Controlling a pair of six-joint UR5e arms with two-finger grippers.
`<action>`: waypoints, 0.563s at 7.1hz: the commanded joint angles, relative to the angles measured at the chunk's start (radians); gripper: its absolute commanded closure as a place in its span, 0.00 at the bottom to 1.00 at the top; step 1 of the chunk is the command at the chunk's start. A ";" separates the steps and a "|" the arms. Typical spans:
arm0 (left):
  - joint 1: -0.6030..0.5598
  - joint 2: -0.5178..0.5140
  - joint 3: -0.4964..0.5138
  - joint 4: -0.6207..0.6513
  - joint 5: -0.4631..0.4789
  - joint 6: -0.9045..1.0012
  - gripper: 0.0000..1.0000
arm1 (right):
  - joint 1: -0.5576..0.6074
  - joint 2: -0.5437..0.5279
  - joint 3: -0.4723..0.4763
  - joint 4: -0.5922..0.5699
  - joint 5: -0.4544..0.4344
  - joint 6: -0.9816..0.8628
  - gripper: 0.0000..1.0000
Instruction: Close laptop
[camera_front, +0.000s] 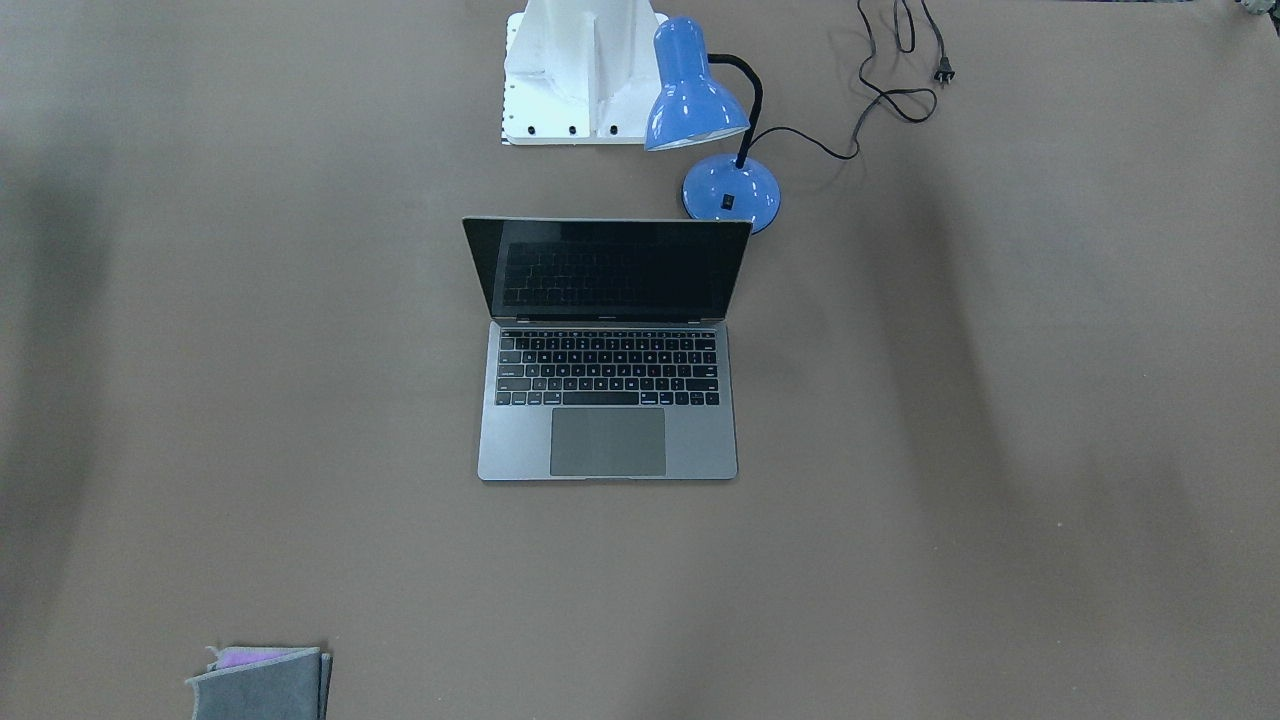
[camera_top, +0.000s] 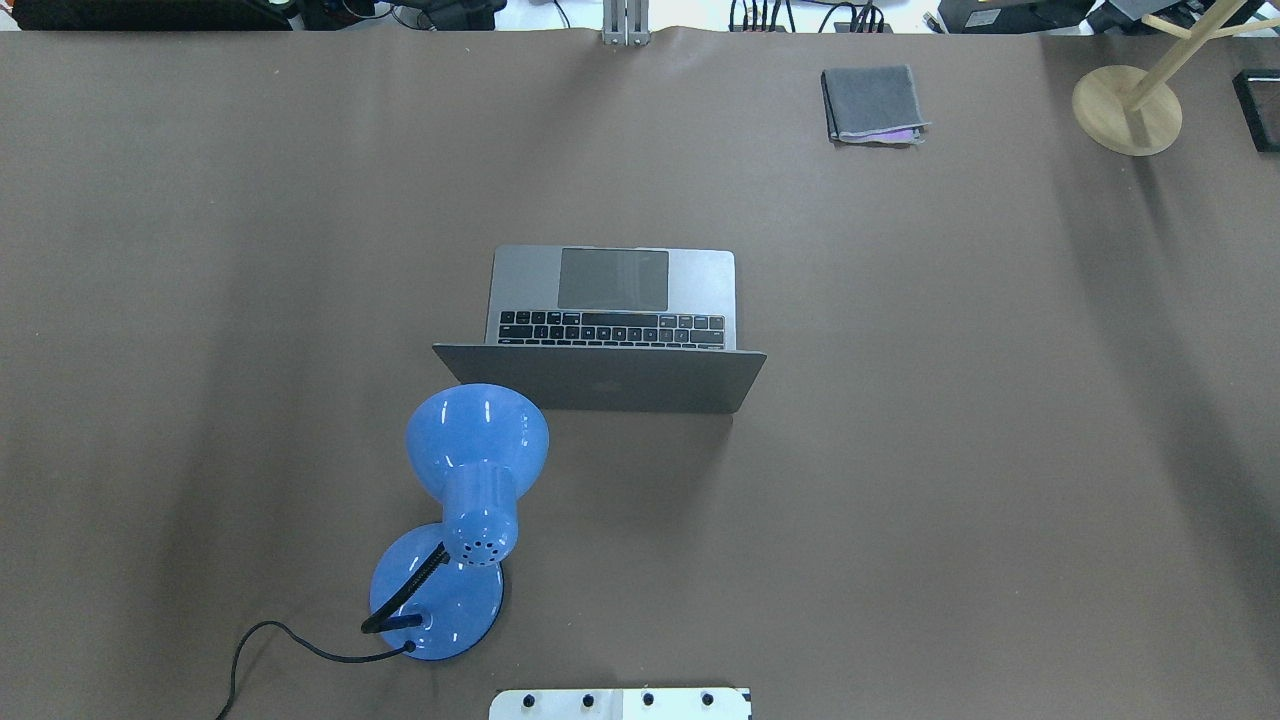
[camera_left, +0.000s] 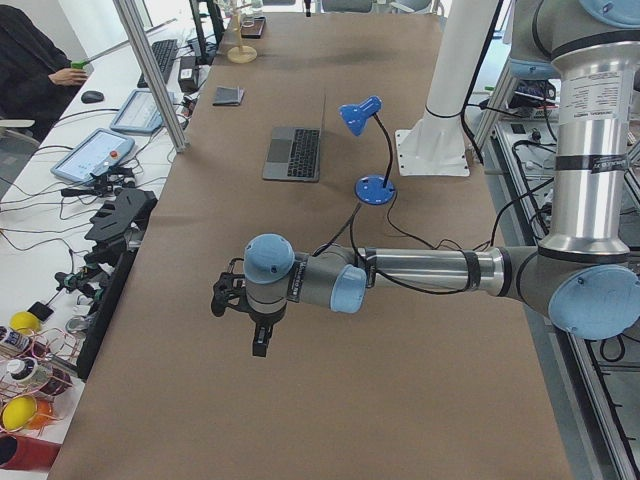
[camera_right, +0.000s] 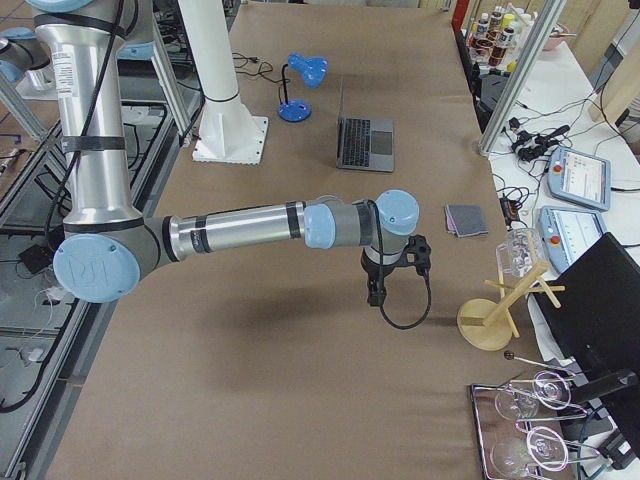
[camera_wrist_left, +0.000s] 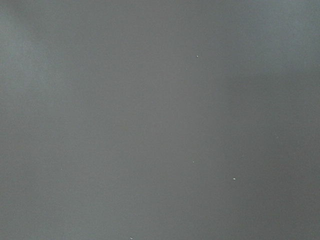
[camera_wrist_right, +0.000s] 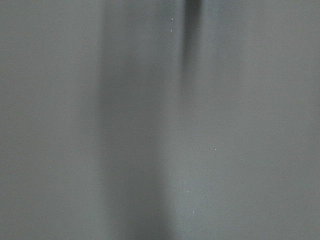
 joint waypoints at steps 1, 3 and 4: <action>0.000 -0.016 0.007 -0.004 0.005 0.004 0.02 | 0.001 0.001 0.001 0.000 0.002 0.000 0.00; 0.000 -0.021 0.009 -0.001 -0.001 0.002 0.02 | 0.001 0.001 0.002 0.000 0.019 0.000 0.00; 0.000 -0.028 0.022 -0.002 0.001 0.001 0.02 | 0.001 0.001 0.005 0.000 0.028 0.000 0.00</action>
